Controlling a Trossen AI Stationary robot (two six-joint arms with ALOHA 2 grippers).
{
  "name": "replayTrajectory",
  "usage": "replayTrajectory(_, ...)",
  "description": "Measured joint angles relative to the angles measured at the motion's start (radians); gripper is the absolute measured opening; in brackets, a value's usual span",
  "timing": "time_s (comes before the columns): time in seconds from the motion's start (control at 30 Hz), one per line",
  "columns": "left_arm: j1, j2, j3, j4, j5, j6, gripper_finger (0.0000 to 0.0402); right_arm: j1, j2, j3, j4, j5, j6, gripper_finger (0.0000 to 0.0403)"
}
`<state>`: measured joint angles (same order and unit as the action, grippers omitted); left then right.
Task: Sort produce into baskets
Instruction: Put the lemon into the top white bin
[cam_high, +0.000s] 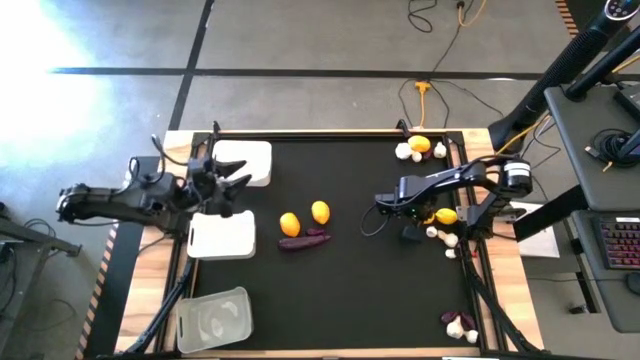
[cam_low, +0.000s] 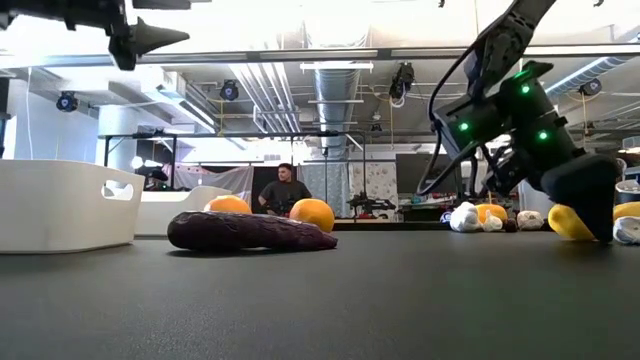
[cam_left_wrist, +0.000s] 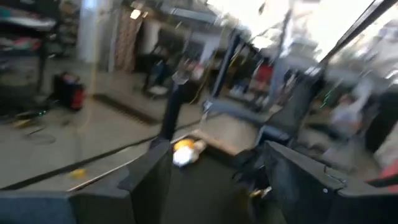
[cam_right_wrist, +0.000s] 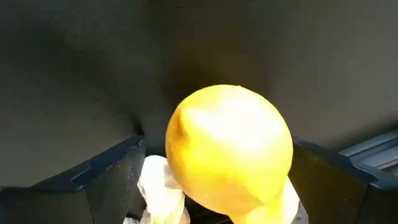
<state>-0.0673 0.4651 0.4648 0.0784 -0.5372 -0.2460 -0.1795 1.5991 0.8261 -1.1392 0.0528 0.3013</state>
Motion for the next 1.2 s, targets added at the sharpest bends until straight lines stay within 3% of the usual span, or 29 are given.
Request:
replayTrajectory(0.17, 0.000, 0.094, 0.117, -0.127, -0.028, 0.002, 0.0235, 0.000, 0.013, 0.001, 0.020, 0.004, -0.033, 0.0311)
replayTrajectory(0.33, 0.000, 0.149, 0.153, -0.134, -0.030, 0.002, 0.0235, -0.003, -0.003, 0.012, 0.021, 0.034, -0.036, 0.0242)
replayTrajectory(0.47, 0.000, 0.170, 0.176, -0.134, -0.030, 0.002, 0.0235, -0.003, -0.015, 0.084, 0.014, 0.036, -0.033, 0.0208)
replayTrajectory(0.67, 0.000, 0.175, 0.209, -0.155, -0.030, -0.002, 0.0235, -0.018, 0.017, 0.249, 0.192, 0.085, -0.102, 0.0217)
replayTrajectory(0.87, 0.000, 0.159, 0.237, -0.241, -0.029, -0.031, 0.0235, -0.078, 0.167, 0.445, 0.415, 0.075, -0.158, 0.0213)
replayTrajectory(1.2, 0.000, 0.169, 0.234, -0.342, -0.029, -0.059, 0.0235, -0.176, 0.502, 0.826, 0.410, -0.046, -0.209, 0.0219)
